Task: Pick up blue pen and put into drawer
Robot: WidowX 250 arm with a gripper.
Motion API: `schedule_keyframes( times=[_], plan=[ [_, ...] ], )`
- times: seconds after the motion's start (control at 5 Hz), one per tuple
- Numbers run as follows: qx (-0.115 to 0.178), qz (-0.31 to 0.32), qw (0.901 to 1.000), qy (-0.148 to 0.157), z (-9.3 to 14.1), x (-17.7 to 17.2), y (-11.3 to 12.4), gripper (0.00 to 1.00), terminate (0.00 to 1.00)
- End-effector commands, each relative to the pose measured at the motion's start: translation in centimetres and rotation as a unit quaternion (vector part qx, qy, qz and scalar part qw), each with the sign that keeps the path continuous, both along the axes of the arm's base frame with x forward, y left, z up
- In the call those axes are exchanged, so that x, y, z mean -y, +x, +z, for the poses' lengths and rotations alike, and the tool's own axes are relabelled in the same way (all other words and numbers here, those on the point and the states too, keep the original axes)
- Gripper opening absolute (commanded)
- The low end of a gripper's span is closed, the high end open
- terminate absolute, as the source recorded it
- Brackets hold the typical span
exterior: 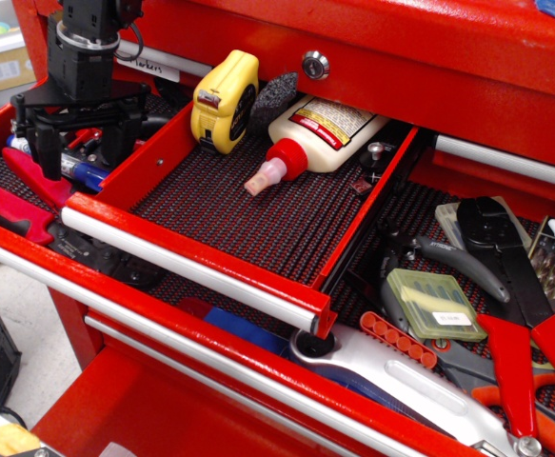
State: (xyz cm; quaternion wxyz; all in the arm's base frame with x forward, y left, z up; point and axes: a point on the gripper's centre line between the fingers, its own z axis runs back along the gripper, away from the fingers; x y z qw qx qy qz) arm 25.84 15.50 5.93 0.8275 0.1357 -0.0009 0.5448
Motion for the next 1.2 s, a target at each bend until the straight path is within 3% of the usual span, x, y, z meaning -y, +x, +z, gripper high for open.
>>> schedule_keyframes(
  times=[0.0, 0.2, 0.4, 0.6, 1.0],
  plan=[
    [0.030, -0.008, 0.9995, 0.004, -1.0, -1.8, -0.3, 1.00, 0.00],
    [0.037, -0.014, 0.9992, -0.005, -2.3, -1.8, -0.6, 1.00, 0.00],
    [0.029, -0.015, 0.9994, -0.008, -1.6, -1.7, -0.5, 0.00, 0.00],
    [0.013, -0.026, 0.9996, -0.008, -0.3, -1.7, -0.5, 0.00, 0.00],
    [-0.048, -0.035, 0.9978, 0.029, 5.7, -0.4, -0.9, 0.00, 0.00]
  ],
)
